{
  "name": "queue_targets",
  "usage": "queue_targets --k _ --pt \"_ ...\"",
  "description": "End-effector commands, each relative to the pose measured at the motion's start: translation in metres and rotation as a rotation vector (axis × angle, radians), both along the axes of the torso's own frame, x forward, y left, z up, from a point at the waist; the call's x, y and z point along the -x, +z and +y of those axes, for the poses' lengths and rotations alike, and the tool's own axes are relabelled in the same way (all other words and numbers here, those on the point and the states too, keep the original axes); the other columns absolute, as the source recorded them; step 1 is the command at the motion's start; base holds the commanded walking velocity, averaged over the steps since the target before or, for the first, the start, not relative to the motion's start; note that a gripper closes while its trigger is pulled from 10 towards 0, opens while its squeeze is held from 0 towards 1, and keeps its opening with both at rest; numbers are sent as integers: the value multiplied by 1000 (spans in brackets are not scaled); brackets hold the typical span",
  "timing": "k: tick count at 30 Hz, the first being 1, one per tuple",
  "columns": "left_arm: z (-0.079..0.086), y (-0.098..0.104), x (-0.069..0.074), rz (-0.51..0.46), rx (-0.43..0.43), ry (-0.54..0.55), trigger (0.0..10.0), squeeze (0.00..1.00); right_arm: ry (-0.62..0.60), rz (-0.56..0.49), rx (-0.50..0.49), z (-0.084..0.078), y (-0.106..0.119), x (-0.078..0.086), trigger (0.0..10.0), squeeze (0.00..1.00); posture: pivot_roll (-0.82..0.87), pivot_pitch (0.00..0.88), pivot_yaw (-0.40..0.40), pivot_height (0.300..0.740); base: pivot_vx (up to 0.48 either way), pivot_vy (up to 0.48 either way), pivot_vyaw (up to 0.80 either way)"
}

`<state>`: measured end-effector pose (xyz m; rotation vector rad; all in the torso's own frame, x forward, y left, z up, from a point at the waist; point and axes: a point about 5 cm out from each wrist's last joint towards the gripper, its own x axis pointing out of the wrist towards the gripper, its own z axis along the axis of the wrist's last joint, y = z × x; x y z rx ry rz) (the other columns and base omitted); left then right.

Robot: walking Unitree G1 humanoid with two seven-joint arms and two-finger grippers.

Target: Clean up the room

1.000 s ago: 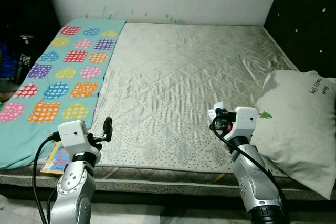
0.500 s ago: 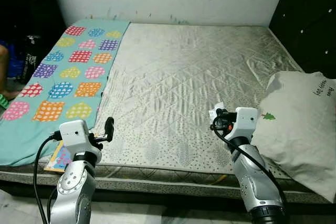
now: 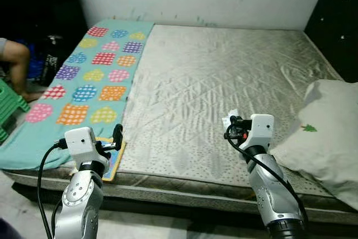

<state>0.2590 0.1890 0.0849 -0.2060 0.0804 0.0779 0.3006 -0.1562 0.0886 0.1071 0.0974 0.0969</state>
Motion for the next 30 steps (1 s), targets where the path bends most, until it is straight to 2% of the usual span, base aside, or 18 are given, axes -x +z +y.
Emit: queue_targets --k 1,12,14,21,30 --pt "1 2 -1 -5 -7 -3 10000 0 3 -17 2 2 6 -2 10000 0 -78 0 31 740 0 428 0" --pt "1 2 -2 -6 -7 3 10000 0 4 -15 8 1 5 -3 10000 0 -79 0 29 740 0 429 0" --pt "2 3 -2 -9 -28 8 10000 0 5 -15 9 0 5 -3 10000 0 -79 0 29 740 0 0 0" --pt "-2 7 -1 -49 33 -31 10000 0 6 -14 12 0 5 -3 10000 0 -85 0 29 740 0 0 0" --pt "-3 9 0 -61 42 -48 10000 0 7 -14 14 0 5 -3 10000 0 -87 0 28 740 57 0 0"
